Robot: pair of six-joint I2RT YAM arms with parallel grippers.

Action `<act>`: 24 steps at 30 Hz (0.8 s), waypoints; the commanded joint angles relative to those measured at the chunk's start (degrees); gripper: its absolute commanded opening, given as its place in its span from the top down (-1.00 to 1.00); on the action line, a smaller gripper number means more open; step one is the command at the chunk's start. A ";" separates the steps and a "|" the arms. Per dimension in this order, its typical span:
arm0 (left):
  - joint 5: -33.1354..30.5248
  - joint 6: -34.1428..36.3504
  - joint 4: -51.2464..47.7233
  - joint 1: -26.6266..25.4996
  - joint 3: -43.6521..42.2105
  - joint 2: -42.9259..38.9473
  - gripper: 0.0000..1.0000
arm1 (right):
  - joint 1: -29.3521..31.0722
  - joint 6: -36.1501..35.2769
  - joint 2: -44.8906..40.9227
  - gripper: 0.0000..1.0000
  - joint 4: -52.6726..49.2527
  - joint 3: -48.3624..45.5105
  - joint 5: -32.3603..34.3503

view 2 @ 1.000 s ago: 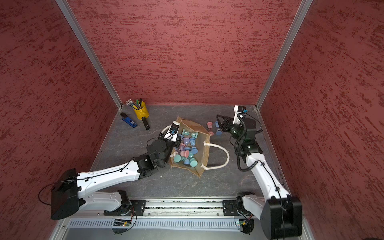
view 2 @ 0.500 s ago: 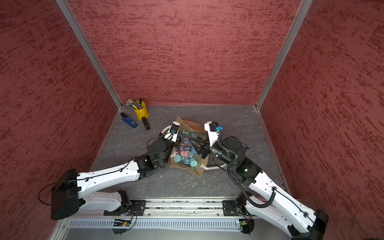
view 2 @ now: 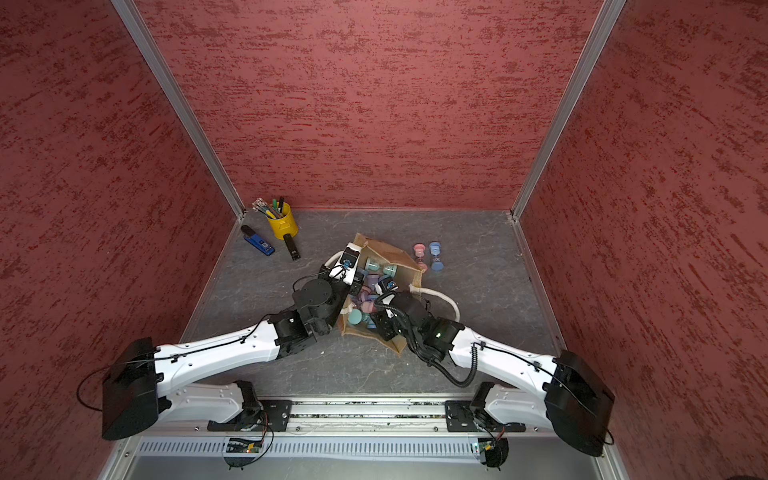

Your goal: 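Reach the right gripper back into the bag toward the timers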

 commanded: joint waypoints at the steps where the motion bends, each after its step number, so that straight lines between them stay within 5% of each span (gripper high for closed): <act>1: 2.94 -1.14 4.90 0.15 0.23 -0.37 1.00 | 0.27 5.23 2.27 -0.08 6.74 -0.38 4.83; 5: 5.86 -2.04 4.86 -0.02 0.01 -1.00 1.00 | 0.23 11.54 3.91 -0.30 10.79 -1.52 10.08; 11: 11.36 -7.08 7.90 0.14 -4.26 -4.18 1.00 | 0.31 12.04 7.79 -0.47 17.50 -2.17 8.13; 18: 17.56 -10.59 13.31 -0.03 -9.26 -5.47 1.00 | 2.34 7.32 12.56 -0.47 19.91 -2.59 10.16; 24: 21.16 -11.91 17.07 -0.03 -12.35 -5.47 1.00 | 2.42 3.67 16.89 -0.39 23.91 -1.31 4.73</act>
